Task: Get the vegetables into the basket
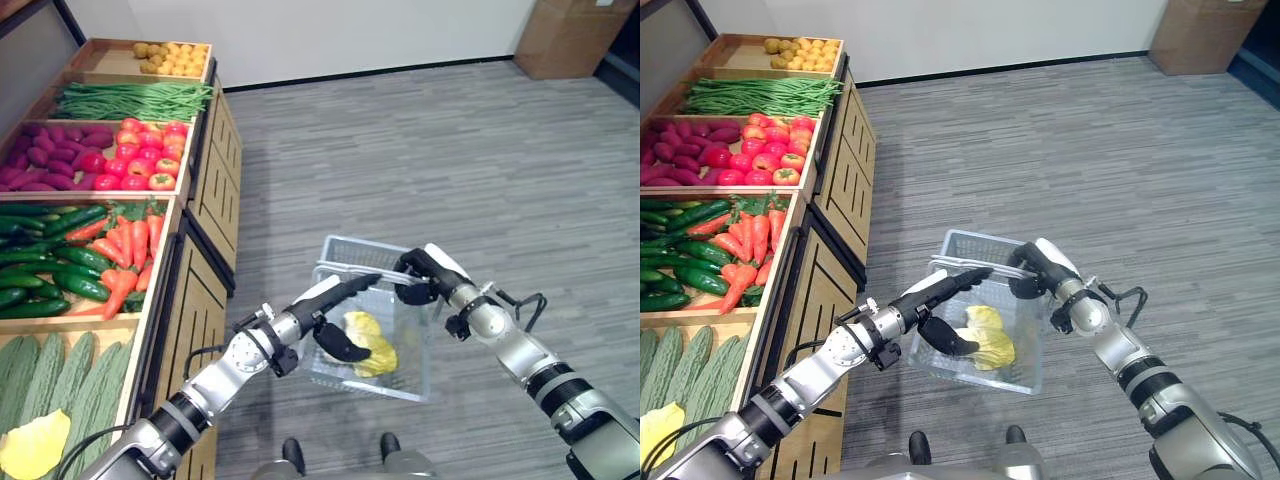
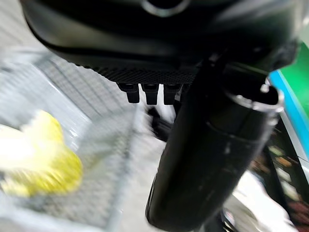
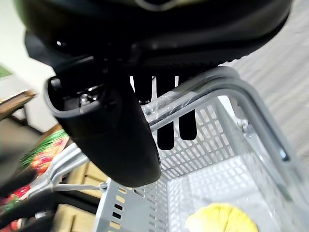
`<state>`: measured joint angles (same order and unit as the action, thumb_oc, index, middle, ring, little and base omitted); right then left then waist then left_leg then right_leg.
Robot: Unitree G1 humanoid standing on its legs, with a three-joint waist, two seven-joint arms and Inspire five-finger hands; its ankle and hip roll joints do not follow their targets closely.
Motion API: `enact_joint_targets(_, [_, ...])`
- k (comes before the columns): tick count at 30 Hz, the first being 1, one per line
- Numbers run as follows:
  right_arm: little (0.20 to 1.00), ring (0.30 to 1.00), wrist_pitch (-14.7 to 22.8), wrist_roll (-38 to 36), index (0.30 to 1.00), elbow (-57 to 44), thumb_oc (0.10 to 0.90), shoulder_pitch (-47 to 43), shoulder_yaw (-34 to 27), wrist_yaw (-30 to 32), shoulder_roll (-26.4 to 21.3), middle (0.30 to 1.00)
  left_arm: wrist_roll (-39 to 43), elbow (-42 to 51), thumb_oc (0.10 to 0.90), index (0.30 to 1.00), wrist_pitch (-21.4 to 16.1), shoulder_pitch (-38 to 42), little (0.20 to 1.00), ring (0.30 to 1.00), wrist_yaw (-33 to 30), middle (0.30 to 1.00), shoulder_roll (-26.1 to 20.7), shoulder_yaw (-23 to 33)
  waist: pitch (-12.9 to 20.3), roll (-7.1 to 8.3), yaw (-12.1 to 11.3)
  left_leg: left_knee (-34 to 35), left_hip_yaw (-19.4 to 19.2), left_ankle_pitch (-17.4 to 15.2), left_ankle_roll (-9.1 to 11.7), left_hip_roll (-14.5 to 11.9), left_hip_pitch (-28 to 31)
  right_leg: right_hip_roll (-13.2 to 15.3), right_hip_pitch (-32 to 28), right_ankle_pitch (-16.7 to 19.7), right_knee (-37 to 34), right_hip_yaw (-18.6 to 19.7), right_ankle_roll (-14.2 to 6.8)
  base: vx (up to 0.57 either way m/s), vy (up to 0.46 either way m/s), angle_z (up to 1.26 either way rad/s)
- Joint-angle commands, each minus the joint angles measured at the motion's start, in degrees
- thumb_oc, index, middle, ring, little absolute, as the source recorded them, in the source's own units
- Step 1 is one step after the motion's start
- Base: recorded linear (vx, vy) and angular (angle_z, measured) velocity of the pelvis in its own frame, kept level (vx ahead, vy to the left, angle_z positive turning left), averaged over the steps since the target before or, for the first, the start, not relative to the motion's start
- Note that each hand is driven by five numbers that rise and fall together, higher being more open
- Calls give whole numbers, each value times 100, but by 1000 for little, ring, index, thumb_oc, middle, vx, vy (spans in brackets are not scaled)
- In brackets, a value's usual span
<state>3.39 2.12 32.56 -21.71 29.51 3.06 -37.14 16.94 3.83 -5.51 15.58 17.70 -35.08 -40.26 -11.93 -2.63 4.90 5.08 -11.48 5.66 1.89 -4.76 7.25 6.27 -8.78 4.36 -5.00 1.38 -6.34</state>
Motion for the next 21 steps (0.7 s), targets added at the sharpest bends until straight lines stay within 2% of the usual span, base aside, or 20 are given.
enact_joint_targets(1, [300,300,537,52,300,-8,400,-657,-662,733,151,300,1436,467,900,1000,-263,294,1000,1000,532,1000,-16,-185,472,155,-123,-8,-106,-633,294,-218,273,102,-64,-485,0,-466,-82,0,0,0])
enact_joint_targets(3, [300,300,564,83,300,91,400,-634,-681,775,194,300,1698,621,900,1000,-217,242,1000,1000,587,1000,-150,-196,468,158,-125,-8,-109,-630,297,-221,275,100,-62,-483,0,-462,-83,0,0,0])
enact_joint_targets(5, [300,300,626,189,300,443,400,-498,-796,967,306,300,2601,878,900,1000,-146,-118,1000,1000,716,1000,-340,-101,442,156,-153,-8,-129,-564,304,-238,248,93,-32,-440,0,-462,-70,0,0,0])
enact_joint_targets(7, [300,300,678,248,300,512,400,-339,-878,1032,319,300,2843,844,900,1000,-199,-414,1000,1000,621,1000,-384,79,436,161,-153,-8,-127,-611,308,-233,287,101,-69,-487,0,-464,-81,0,0,0])
enact_joint_targets(9, [300,300,694,231,300,694,400,-137,-1041,1166,342,300,3048,605,900,1000,-302,-942,1000,1000,373,1000,-262,445,417,177,-207,-8,-119,-594,310,-234,282,101,-73,-486,0,-478,-78,0,0,0])
enact_joint_targets(11, [300,300,701,158,300,670,400,237,-1271,1246,344,300,2923,302,900,1000,-398,-1553,1000,1000,97,1000,-150,937,402,200,-236,-8,-113,-574,319,-235,265,109,-72,-485,0,-503,-81,0,0,0])
enact_joint_targets(13, [300,300,738,78,300,759,400,525,-1511,1332,363,300,2729,11,900,1000,-434,-1915,1000,1000,-50,1000,-70,1199,386,215,-261,-8,-107,-566,322,-240,254,112,-71,-490,0,-526,-88,-10,-6,6])
enact_joint_targets(15, [300,300,800,-176,300,506,400,1071,-1922,1399,438,300,1982,-651,900,1000,-486,-2212,1000,1000,-340,1000,25,1524,366,240,-243,-8,-114,-559,321,-244,254,121,-63,-490,0,-556,-103,5,0,5])
enact_joint_targets(17, [300,300,811,-268,300,430,400,1351,-2140,1415,483,300,1349,-1042,900,1000,-556,-2263,1000,1000,-438,1000,84,1608,362,255,-231,-8,-113,-557,320,-242,245,135,-65,-497,0,-578,-111,12,4,6])
enact_joint_targets(18, [300,300,830,-277,300,430,400,1592,-2325,1433,555,300,666,-1489,900,1000,-582,-2306,1000,1000,-563,1000,186,1687,361,270,-218,-8,-106,-567,315,-233,234,150,-58,-498,0,-590,-118,11,5,3])
enact_joint_targets(21, [300,300,886,-350,300,442,400,1925,-2596,1448,680,300,-440,-2291,900,1000,-562,-2361,1000,1000,-702,1000,463,1780,358,274,-171,-8,-121,-579,311,-225,216,160,-32,-497,0,-565,-124,0,0,0])
